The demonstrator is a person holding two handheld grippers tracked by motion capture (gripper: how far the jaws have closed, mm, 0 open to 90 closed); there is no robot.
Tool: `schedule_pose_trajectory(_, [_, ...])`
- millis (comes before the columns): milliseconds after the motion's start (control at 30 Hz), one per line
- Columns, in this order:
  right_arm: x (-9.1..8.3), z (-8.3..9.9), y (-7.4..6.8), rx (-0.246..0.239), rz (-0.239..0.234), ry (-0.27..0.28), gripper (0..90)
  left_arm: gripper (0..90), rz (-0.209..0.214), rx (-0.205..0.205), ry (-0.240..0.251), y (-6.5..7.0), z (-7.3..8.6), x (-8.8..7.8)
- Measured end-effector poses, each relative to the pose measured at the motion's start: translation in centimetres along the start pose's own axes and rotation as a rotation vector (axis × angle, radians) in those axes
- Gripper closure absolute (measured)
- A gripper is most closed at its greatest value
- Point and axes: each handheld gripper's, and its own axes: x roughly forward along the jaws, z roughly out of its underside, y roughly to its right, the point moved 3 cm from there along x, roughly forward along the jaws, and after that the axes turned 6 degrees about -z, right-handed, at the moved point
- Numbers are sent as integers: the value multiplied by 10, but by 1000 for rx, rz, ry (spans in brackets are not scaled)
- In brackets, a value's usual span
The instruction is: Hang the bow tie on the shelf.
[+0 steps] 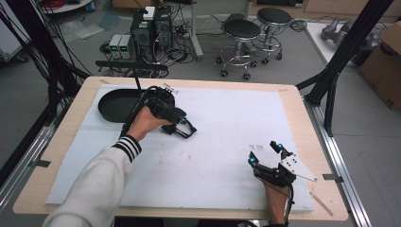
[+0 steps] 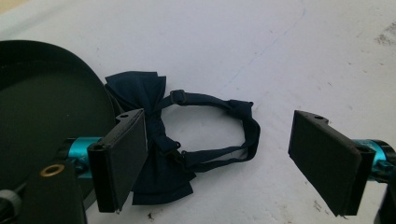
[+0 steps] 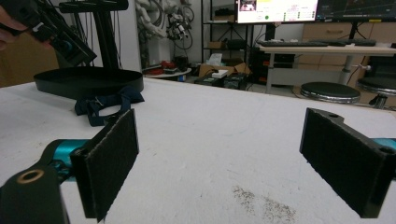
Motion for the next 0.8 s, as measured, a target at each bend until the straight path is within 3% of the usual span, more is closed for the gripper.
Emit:
schedule_pose_trajectory(200, [0,0,0,0,-1,1,108,263,5,-24,-16,0,1,6])
schedule_pose_trajectory(367, [0,0,0,8,0,2,108,281,-22,-39,-44,-3,2,12])
schedule_pose_trajectory(567, [-1,0,0,9,-1,3,108,276,-54,-25,-77,-3,4,22])
schedule_pose_trajectory(800, [-1,0,0,8,2,6,108,250,-68,-38,-114,-2,5,35])
